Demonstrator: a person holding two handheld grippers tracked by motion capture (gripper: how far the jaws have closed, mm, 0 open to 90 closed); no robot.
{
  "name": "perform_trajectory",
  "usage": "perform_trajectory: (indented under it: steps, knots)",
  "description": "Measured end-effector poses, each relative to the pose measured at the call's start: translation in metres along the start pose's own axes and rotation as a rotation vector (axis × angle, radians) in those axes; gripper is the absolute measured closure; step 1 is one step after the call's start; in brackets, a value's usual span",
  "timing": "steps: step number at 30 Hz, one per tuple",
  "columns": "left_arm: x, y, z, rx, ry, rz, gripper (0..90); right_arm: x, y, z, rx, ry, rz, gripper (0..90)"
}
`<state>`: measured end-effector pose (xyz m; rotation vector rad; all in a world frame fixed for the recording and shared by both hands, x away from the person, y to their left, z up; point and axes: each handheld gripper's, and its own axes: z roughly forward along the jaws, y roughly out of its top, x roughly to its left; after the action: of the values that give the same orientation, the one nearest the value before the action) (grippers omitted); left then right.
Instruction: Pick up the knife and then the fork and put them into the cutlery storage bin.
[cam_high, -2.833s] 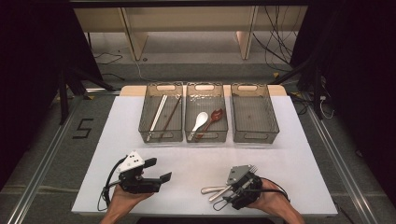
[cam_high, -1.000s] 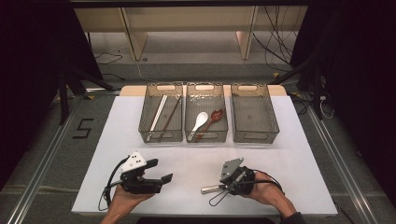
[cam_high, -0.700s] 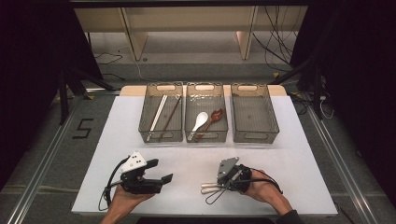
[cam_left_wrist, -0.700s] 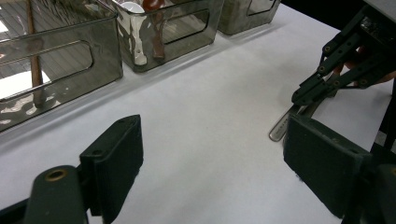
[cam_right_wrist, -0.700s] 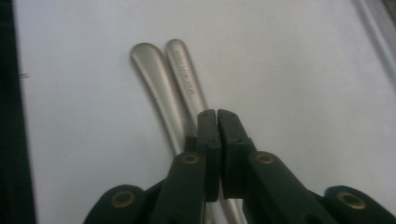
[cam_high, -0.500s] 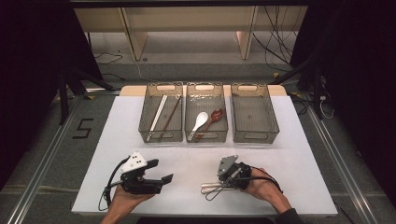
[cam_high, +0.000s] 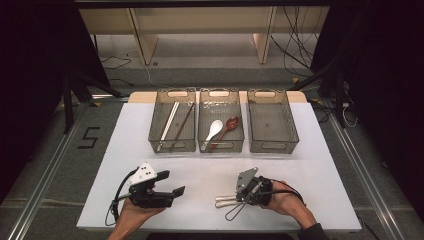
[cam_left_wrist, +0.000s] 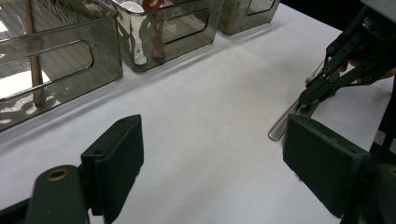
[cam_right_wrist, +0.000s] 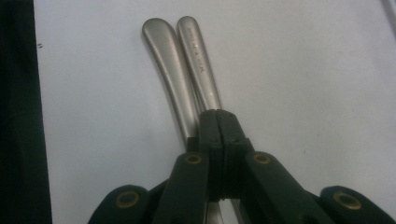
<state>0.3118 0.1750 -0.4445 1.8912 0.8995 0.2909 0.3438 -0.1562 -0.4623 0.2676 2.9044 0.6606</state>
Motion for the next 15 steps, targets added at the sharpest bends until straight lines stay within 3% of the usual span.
perform_trajectory:
  steps: [5,6,9,15]
  knots:
    - [0.0006,0.0,-0.0009,0.004,0.0,0.002,20.2,-0.0023,-0.0035,0.0019,0.031,-0.033,-0.024,90.0]
    - [0.0006,-0.0001,-0.0009,0.004,0.0,0.001,20.2,-0.0034,-0.0058,0.0018,0.036,-0.028,-0.001,90.0]
    - [0.0006,-0.0002,-0.0003,0.003,0.002,0.0,20.2,-0.0045,-0.0074,0.002,0.022,-0.026,0.002,90.0]
    - [0.0001,-0.0001,0.0004,0.001,0.003,-0.001,20.2,-0.0068,-0.0067,0.0033,0.022,-0.065,0.014,90.0]
